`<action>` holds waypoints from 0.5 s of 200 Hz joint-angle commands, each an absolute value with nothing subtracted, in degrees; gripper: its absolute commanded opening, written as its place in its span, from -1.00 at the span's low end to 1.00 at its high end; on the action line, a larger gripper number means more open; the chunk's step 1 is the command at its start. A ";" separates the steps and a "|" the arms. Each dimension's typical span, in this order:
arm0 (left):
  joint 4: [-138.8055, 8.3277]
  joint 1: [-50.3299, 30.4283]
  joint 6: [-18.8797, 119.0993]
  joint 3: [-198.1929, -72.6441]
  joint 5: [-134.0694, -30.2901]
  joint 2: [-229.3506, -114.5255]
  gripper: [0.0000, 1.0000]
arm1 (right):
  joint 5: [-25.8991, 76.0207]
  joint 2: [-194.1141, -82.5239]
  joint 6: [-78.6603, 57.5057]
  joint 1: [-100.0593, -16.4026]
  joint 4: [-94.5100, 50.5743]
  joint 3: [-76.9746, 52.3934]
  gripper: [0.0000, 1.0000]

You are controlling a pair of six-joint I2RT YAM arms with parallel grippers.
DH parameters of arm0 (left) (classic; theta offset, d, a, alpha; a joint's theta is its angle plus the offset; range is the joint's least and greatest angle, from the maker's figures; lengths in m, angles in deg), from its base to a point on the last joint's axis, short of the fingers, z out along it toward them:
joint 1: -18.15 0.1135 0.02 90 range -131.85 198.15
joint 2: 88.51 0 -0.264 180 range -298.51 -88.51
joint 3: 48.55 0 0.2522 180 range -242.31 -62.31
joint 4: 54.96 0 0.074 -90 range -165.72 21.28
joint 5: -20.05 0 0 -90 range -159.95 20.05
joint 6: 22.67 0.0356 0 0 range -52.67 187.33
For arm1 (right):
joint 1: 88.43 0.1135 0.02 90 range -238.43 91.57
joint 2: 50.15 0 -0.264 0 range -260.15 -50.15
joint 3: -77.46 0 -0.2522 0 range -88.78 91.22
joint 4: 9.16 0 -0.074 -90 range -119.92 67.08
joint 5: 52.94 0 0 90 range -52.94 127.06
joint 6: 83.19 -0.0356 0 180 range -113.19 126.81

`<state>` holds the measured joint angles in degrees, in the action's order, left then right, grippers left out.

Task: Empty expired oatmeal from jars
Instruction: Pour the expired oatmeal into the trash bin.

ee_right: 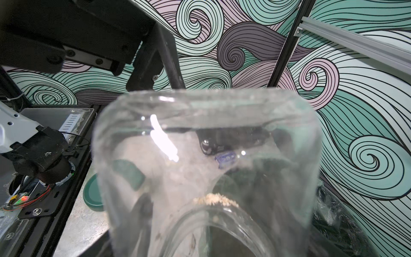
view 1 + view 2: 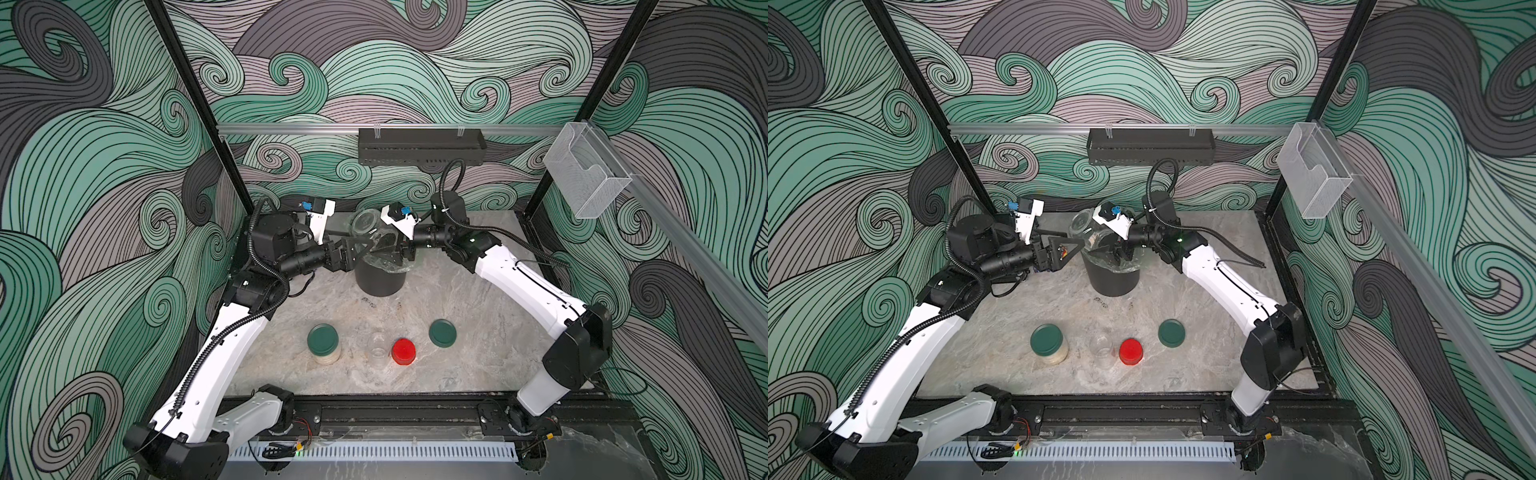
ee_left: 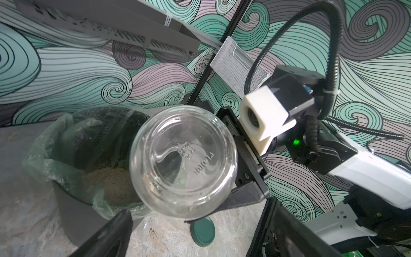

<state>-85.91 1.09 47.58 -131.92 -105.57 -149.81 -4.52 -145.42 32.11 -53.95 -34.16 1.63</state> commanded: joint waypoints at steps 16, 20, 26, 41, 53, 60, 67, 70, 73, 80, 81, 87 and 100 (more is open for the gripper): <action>-81.32 0.75 47.92 -133.97 -104.18 -152.83 0.97 | -7.77 -144.26 30.64 -52.79 -31.28 4.93 -1.00; -80.56 0.81 47.30 -134.06 -104.23 -153.24 0.97 | -7.74 -144.26 30.55 -52.61 -31.24 4.89 -1.00; -79.26 0.74 46.50 -134.15 -104.48 -153.81 0.97 | -7.74 -144.26 30.54 -52.44 -31.20 4.82 -1.00; -77.73 0.52 44.67 -135.04 -103.82 -155.22 0.97 | -8.04 -144.26 30.52 -52.06 -31.28 4.65 -1.00; -77.59 0.53 43.26 -135.92 -102.44 -156.26 0.97 | -8.28 -144.30 30.54 -51.77 -31.32 4.59 -1.00; -76.88 0.48 42.32 -136.13 -102.25 -156.73 0.97 | -8.41 -144.36 30.41 -51.56 -31.26 4.58 -1.00; -75.71 0.48 41.32 -135.90 -102.22 -156.97 0.97 | -8.48 -144.52 30.45 -51.45 -31.27 4.56 -1.00; -75.09 0.43 40.86 -135.75 -102.12 -157.05 0.97 | -8.49 -144.50 30.39 -51.43 -31.27 4.56 -1.00; -74.48 0.44 40.42 -135.54 -102.07 -157.13 0.97 | -8.53 -144.60 30.36 -51.34 -31.20 4.58 -1.00; -73.50 0.37 39.65 -135.25 -101.65 -157.18 0.97 | -8.53 -144.67 30.15 -51.21 -31.08 4.56 -1.00; -73.39 0.38 39.60 -135.21 -101.62 -157.21 0.97 | -8.59 -144.65 30.15 -51.22 -31.09 4.56 -1.00; -72.95 0.31 39.16 -135.10 -101.36 -157.35 0.97 | -8.67 -144.72 30.01 -51.22 -30.93 4.60 -1.00; -73.00 0.14 38.78 -135.30 -100.91 -157.75 0.93 | -8.75 -144.73 29.75 -51.13 -30.80 4.70 -1.00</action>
